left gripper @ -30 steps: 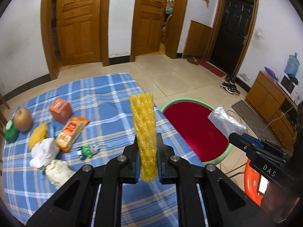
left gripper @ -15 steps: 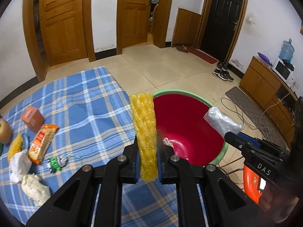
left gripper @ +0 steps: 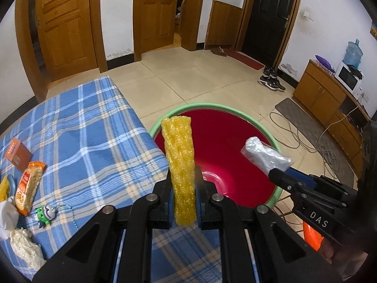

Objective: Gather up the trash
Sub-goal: 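Open both grippers to drop the foam sleeve and plastic bag in, then move both open grippers back over the table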

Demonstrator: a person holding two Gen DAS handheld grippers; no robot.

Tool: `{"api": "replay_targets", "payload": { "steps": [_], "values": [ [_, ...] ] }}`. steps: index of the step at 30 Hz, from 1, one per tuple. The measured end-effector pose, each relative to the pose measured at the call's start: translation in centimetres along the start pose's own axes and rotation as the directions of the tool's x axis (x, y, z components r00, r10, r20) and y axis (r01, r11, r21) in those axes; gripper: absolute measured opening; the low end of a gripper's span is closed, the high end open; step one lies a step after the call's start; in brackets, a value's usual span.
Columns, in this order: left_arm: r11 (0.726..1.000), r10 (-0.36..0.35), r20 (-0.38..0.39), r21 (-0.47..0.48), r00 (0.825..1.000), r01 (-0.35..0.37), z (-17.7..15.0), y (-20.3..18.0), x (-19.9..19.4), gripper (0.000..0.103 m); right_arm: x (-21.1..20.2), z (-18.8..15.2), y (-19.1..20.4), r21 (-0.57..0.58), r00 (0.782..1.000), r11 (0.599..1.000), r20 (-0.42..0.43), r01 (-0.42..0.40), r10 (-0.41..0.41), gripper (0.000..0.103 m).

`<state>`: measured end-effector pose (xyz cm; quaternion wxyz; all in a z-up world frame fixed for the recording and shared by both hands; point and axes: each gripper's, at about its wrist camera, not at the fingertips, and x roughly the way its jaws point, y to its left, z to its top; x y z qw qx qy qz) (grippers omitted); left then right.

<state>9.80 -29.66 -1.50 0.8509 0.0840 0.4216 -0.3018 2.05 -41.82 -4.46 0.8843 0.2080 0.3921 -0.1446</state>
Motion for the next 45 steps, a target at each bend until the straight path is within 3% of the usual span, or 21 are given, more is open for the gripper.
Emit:
{"api": "replay_targets", "payload": {
  "steps": [9, 13, 16, 24, 27, 45],
  "values": [
    [1.0, -0.006, -0.01, 0.015, 1.0, 0.006, 0.2, -0.4, 1.3, 0.014, 0.6, 0.4, -0.7, 0.023, 1.0, 1.0, -0.007, -0.014, 0.014, 0.031],
    [1.0, 0.01, -0.007, 0.014, 1.0, -0.01, 0.2, -0.6, 1.2, 0.037, 0.4, 0.5, -0.9, 0.024, 1.0, 1.0, -0.002, -0.019, 0.019, 0.033],
    [1.0, 0.021, -0.003, 0.02, 1.0, -0.021, 0.1, -0.7, 1.1, 0.044, 0.0, 0.4, -0.9, 0.024, 1.0, 0.999, 0.006, -0.022, 0.022, 0.04],
    [0.999, 0.032, 0.01, -0.006, 0.999, -0.032, -0.3, -0.1, -0.2, 0.045, -1.2, 0.4, -0.1, 0.005, 1.0, 1.0, 0.024, -0.012, 0.012, 0.041],
    [0.999, 0.042, 0.014, -0.021, 0.999, -0.042, -0.5, 0.4, -0.9, 0.046, -1.8, 0.4, 0.3, -0.005, 0.999, 1.0, 0.037, -0.009, 0.01, 0.05],
    [0.985, 0.116, 0.072, -0.133, 0.991, -0.106, -3.1, 4.5, -7.2, 0.046, -6.4, -0.9, 5.3, -0.108, 0.995, 0.994, 0.092, -0.018, 0.028, 0.052]
  ]
}}
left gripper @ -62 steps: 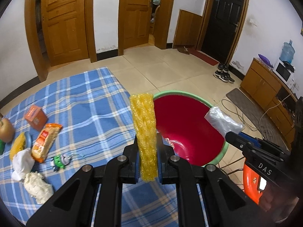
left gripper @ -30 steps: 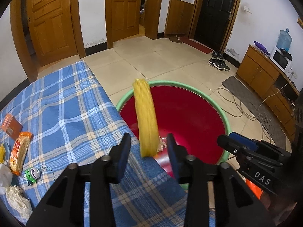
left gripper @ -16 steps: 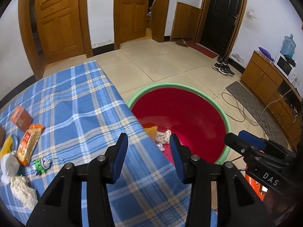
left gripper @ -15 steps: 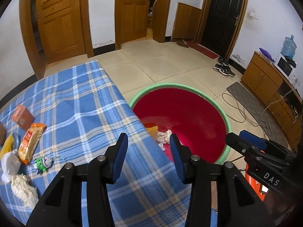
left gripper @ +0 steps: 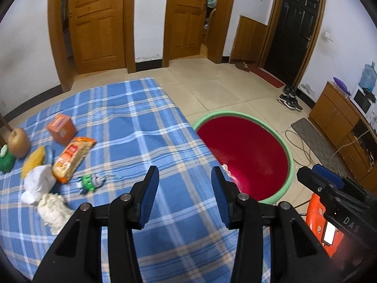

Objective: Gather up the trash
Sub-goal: 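Move both open grippers back over the table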

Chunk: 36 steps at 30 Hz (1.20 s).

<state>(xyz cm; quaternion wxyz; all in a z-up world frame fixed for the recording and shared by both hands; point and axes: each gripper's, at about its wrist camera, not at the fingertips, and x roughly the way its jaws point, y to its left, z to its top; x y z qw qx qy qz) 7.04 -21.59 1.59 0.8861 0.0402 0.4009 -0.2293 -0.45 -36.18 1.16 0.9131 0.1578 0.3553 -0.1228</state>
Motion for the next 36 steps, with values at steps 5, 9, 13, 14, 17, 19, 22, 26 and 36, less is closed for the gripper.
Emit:
{"api": "replay_targets", "payload": {
  "steps": [5, 9, 13, 14, 17, 19, 22, 26, 36],
  "values": [
    [0.999, 0.025, 0.024, -0.032, 0.999, -0.024, -0.6, 1.9, -2.0, 0.046, -0.9, -0.2, 2.1, -0.034, 1.0, 0.999, 0.005, -0.025, 0.025, 0.052],
    [0.996, 0.053, 0.04, -0.069, 0.998, -0.05, -1.1, 4.0, -3.5, 0.047, -1.6, -0.4, 4.1, -0.062, 0.999, 0.997, 0.008, -0.051, 0.052, 0.052],
    [0.99, 0.09, 0.053, -0.11, 0.995, -0.084, -1.8, 6.2, -5.2, 0.048, -2.2, -0.7, 6.0, -0.094, 0.997, 0.992, 0.006, -0.079, 0.08, 0.052],
    [0.988, 0.099, 0.055, -0.121, 0.994, -0.092, -1.9, 6.7, -5.5, 0.048, -2.2, -0.8, 6.5, -0.103, 0.996, 0.991, 0.005, -0.085, 0.086, 0.052],
    [0.982, 0.125, 0.06, -0.149, 0.99, -0.115, -2.4, 8.3, -6.5, 0.048, -2.5, -1.0, 8.0, -0.126, 0.994, 0.986, 0.0, -0.107, 0.108, 0.052],
    [0.976, 0.146, 0.062, -0.17, 0.987, -0.134, -2.8, 9.6, -7.1, 0.048, -2.6, -1.0, 9.2, -0.145, 0.992, 0.982, -0.004, -0.123, 0.124, 0.052],
    [0.966, 0.174, 0.063, -0.203, 0.983, -0.158, -3.4, 11.4, -8.0, 0.049, -2.6, -1.0, 10.9, -0.173, 0.989, 0.974, -0.014, -0.145, 0.145, 0.053],
    [0.951, 0.211, 0.057, -0.243, 0.976, -0.191, -4.2, 13.8, -8.9, 0.049, -2.1, -1.1, 13.2, -0.206, 0.985, 0.963, -0.034, -0.174, 0.171, 0.053],
    [0.911, 0.293, 0.038, -0.313, 0.955, -0.267, -5.6, 19.0, -10.2, 0.049, 0.2, -1.4, 18.0, -0.251, 0.97, 0.937, -0.103, -0.241, 0.222, 0.059]
  ]
}}
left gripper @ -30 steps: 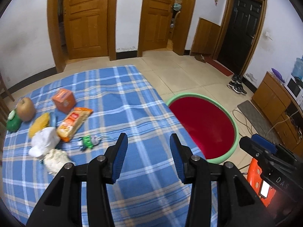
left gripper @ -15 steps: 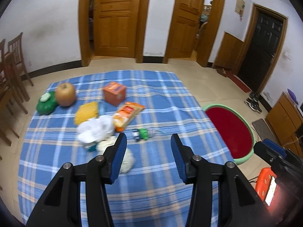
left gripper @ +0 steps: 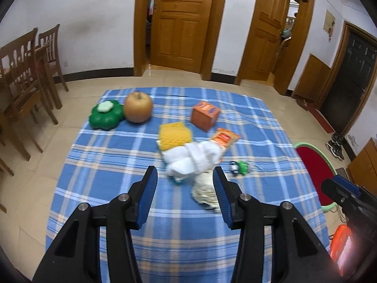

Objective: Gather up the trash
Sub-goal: 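Move both open grippers back over the table, then grasp the white towel with the left gripper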

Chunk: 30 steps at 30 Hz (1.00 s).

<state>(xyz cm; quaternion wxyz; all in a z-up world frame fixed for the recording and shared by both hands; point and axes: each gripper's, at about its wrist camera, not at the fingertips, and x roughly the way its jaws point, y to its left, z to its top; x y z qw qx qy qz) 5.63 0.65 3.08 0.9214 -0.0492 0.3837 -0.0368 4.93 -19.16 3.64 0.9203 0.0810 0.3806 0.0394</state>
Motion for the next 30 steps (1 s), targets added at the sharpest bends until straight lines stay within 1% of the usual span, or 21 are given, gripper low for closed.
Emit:
{"api": "replay_targets", "payload": {
  "steps": [4, 7, 11, 15, 18, 20, 27, 30],
  "values": [
    [0.999, 0.04, -0.003, -0.005, 0.999, -0.04, 0.3, 1.7, 0.7, 0.052, 1.5, 0.7, 0.8, -0.001, 1.0, 1.0, -0.018, -0.024, 0.024, 0.062],
    [0.998, 0.061, -0.012, -0.014, 0.998, -0.061, 0.5, 2.8, 1.4, 0.053, 2.9, 1.2, 1.4, -0.01, 0.999, 0.999, -0.037, -0.035, 0.035, 0.062],
    [0.996, 0.078, -0.03, -0.03, 0.997, -0.078, 0.7, 4.0, 2.6, 0.053, 4.8, 1.9, 2.0, -0.013, 0.997, 0.999, -0.058, -0.045, 0.044, 0.062],
    [0.996, 0.077, -0.052, -0.037, 0.996, -0.079, 0.9, 4.4, 4.0, 0.054, 6.7, 2.3, 2.2, -0.014, 0.996, 0.999, -0.082, -0.045, 0.044, 0.062],
    [0.997, 0.057, -0.068, -0.049, 0.996, -0.06, 1.2, 4.3, 5.2, 0.055, 8.1, 2.5, 2.1, -0.005, 0.994, 0.999, -0.102, -0.052, 0.051, 0.062],
    [0.997, 0.04, -0.072, -0.058, 0.997, -0.044, 1.4, 4.1, 5.8, 0.061, 9.1, 2.6, 1.9, -0.002, 0.992, 0.999, -0.116, -0.048, 0.048, 0.062],
    [0.998, -0.027, -0.08, -0.065, 0.996, 0.022, 2.1, 2.2, 7.2, 0.063, 11.4, 2.1, 0.5, 0.015, 0.988, 0.999, -0.153, -0.03, 0.032, 0.062],
    [0.998, -0.044, -0.08, -0.048, 0.996, 0.04, 2.4, 1.0, 7.8, 0.064, 11.8, 1.8, -0.3, 0.026, 0.987, 1.0, -0.16, -0.017, 0.021, 0.062]
  ]
}}
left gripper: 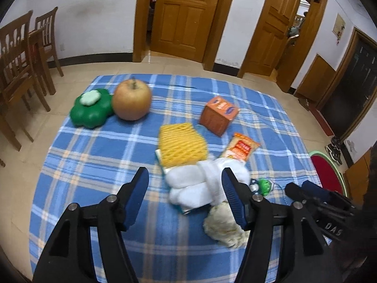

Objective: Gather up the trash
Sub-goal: 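Grasp the white towel with the left gripper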

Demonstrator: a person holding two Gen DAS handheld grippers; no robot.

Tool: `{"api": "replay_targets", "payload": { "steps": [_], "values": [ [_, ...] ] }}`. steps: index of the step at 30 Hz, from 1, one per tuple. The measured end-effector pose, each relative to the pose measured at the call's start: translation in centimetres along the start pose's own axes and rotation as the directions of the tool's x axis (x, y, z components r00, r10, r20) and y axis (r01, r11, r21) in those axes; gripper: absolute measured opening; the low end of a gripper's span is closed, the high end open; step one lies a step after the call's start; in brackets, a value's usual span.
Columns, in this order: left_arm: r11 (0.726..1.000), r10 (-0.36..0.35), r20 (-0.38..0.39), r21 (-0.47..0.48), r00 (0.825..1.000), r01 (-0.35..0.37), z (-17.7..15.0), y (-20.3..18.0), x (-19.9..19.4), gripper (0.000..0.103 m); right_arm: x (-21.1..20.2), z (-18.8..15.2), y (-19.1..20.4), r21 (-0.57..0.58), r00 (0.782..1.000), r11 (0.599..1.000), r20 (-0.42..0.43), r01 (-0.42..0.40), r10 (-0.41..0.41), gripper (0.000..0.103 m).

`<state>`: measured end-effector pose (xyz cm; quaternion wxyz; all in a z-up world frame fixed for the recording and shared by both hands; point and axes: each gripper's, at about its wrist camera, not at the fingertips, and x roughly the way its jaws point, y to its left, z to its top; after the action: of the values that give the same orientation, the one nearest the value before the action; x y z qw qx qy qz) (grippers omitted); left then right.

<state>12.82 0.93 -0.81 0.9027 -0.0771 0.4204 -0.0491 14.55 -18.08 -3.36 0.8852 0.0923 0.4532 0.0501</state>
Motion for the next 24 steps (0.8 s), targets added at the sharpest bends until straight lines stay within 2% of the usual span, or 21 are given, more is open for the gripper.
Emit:
{"api": "replay_targets", "payload": {
  "steps": [7, 15, 21, 22, 24],
  "values": [
    [1.0, -0.022, -0.037, 0.013, 0.999, 0.023, 0.0, -2.1, 2.0, 0.064, 0.2, -0.4, -1.8, 0.017, 1.0, 1.0, -0.008, 0.02, -0.019, 0.062],
    [1.0, -0.025, -0.059, -0.007, 0.998, 0.025, -0.6, -2.3, 3.0, 0.062, 0.5, -0.4, -2.5, 0.027, 1.0, 1.0, -0.009, 0.016, -0.016, 0.062],
    [0.998, -0.06, -0.054, -0.022, 0.997, 0.058, -0.9, -2.2, 2.7, 0.03, 0.8, -0.5, -1.8, 0.009, 1.0, 1.0, -0.014, 0.006, -0.005, 0.062],
    [0.997, -0.071, -0.047, -0.026, 0.996, 0.07, -0.9, -2.1, 2.5, 0.022, 0.9, -0.5, -1.8, 0.006, 1.0, 1.0, -0.015, 0.005, -0.005, 0.062],
    [0.996, -0.083, -0.034, -0.032, 0.996, 0.082, -0.9, -1.9, 2.0, 0.018, 1.0, -0.5, -1.6, 0.0, 1.0, 1.0, -0.016, 0.001, -0.001, 0.062]
  ]
}}
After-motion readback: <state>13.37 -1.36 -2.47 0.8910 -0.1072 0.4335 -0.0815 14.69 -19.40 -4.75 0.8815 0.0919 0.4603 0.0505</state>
